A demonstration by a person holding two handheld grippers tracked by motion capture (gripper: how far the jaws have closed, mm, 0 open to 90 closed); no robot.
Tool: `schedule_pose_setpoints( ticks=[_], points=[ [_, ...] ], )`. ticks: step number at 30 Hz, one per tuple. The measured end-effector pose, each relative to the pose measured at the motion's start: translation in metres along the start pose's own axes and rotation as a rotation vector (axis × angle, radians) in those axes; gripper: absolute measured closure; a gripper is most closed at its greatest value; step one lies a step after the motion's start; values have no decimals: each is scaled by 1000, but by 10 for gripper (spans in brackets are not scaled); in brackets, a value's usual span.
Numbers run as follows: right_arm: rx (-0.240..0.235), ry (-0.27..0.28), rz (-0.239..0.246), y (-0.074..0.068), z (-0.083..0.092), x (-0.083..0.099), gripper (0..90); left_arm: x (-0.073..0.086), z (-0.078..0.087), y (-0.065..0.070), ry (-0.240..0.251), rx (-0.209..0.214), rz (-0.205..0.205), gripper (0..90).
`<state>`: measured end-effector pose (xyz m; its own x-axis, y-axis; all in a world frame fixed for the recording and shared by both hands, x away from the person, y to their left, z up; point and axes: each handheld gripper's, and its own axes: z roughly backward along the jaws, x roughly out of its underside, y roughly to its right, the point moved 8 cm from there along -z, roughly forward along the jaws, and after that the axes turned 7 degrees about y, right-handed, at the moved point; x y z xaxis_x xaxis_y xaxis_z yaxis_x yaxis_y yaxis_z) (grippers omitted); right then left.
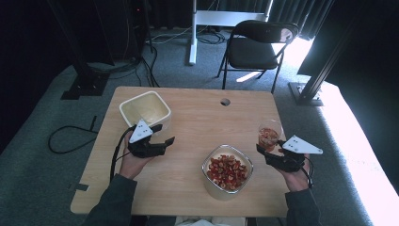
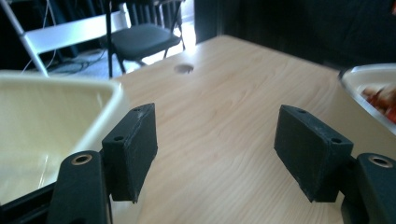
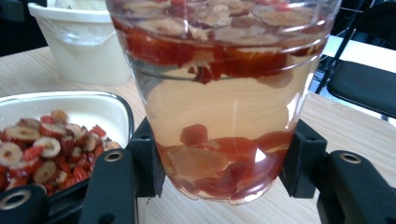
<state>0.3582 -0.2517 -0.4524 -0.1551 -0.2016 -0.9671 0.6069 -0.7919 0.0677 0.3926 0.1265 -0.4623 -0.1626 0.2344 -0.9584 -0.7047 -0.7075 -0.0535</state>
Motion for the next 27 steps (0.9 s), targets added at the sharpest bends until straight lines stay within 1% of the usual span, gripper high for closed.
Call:
schedule_pose_setpoints(
  ticks=[2,3,4,5,7,10,12,16,19,20,26,27],
  points=[
    [9,-1,4,1,3,2,430,11,0,-2,-19,-28,-4,307],
    [12,-4,3,2,4,3,430,17,0,-2,-30,-33,8,308],
    [17,-6,5,2,6,4,430,22,0,-3,-37,-35,14,308],
    [20,-9,9,3,7,5,430,30,1,-4,-54,-45,18,309],
    [31,-19,29,3,10,7,430,39,1,-4,-72,-52,28,309],
    [36,-19,37,3,14,7,430,49,2,-3,-93,-59,34,308],
    [42,-22,46,2,17,8,430,54,1,-2,-101,-57,42,309],
    [46,-38,72,-1,19,10,431,66,-2,1,-128,-55,40,309],
    [45,-58,105,-5,20,13,431,73,-5,2,-149,-53,46,309],
    [44,-62,117,-6,20,13,432,76,-6,3,-159,-59,38,308],
    [44,-94,181,-14,20,14,432,86,-12,7,-186,-51,38,308],
    [43,-99,193,-15,19,14,432,87,-12,7,-190,-51,31,308]
  ],
)
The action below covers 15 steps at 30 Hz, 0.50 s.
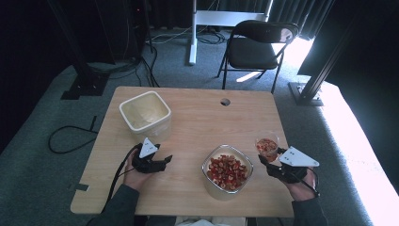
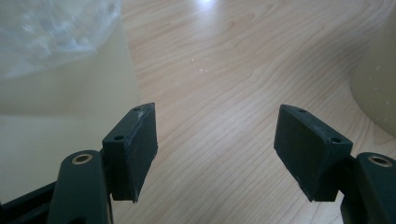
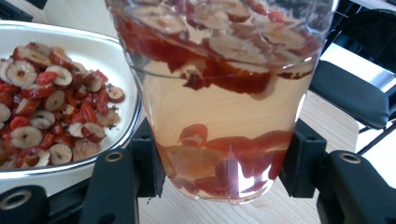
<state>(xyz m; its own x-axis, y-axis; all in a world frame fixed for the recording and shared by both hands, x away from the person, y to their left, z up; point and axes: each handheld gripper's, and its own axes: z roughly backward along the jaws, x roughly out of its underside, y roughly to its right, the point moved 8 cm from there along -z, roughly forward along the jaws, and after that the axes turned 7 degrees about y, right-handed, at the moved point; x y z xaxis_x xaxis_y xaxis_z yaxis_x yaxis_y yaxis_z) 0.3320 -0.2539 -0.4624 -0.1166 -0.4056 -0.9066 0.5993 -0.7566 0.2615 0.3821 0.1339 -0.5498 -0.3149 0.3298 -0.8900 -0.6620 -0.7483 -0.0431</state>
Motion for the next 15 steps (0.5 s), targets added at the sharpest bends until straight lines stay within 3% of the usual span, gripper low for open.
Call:
schedule_pose_setpoints(
  ticks=[15],
  points=[
    [12,-59,132,-8,-5,-2,433,1,-1,3,4,8,1,308]
  ],
)
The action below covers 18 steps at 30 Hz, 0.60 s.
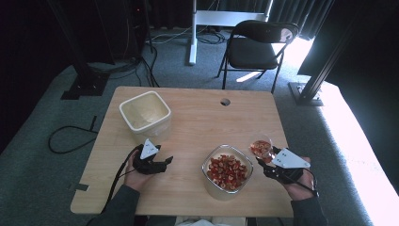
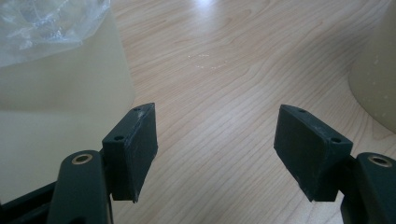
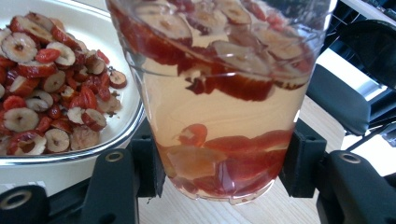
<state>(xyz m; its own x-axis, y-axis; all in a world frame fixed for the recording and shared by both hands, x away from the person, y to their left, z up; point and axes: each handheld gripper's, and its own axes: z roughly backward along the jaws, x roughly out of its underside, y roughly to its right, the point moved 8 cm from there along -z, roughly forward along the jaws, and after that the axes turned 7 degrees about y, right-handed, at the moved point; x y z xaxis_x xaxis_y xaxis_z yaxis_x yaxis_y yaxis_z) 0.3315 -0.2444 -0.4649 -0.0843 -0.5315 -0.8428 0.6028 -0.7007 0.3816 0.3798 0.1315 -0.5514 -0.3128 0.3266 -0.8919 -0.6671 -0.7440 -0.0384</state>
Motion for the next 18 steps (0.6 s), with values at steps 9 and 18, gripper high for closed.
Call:
schedule_pose_setpoints(
  ticks=[9,18],
  points=[
    [15,-27,77,-1,-3,-2,433,0,-1,0,1,5,6,308],
    [26,-40,122,1,-2,-5,433,0,0,1,2,8,4,308]
  ],
)
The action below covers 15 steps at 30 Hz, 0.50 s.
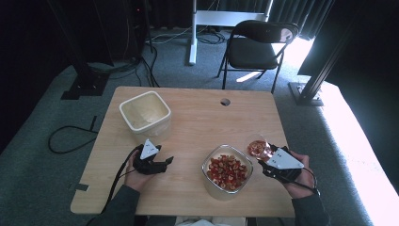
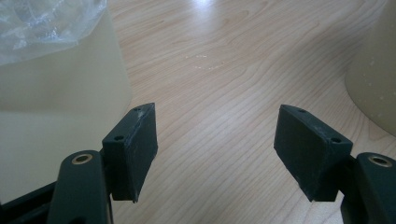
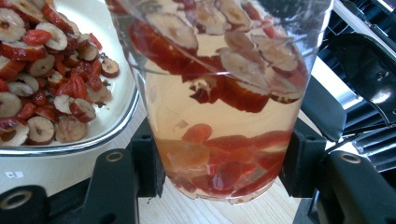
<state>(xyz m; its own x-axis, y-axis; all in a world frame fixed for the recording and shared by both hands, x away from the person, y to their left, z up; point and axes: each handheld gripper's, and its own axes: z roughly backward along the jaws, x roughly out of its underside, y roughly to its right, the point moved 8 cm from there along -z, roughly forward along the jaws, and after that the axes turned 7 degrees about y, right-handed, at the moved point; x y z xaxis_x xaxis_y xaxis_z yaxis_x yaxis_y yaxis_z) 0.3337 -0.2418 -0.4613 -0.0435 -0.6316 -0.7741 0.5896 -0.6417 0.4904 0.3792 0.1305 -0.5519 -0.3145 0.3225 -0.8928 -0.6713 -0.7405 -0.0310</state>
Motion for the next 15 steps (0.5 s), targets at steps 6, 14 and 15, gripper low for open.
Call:
schedule_pose_setpoints(
  ticks=[6,14,15],
  points=[
    [8,-12,35,0,1,-1,434,0,0,0,0,1,0,308],
    [20,-37,111,-2,0,-4,436,0,0,0,0,1,0,308],
    [21,-41,126,-2,0,-5,436,0,0,0,1,2,0,308]
  ],
)
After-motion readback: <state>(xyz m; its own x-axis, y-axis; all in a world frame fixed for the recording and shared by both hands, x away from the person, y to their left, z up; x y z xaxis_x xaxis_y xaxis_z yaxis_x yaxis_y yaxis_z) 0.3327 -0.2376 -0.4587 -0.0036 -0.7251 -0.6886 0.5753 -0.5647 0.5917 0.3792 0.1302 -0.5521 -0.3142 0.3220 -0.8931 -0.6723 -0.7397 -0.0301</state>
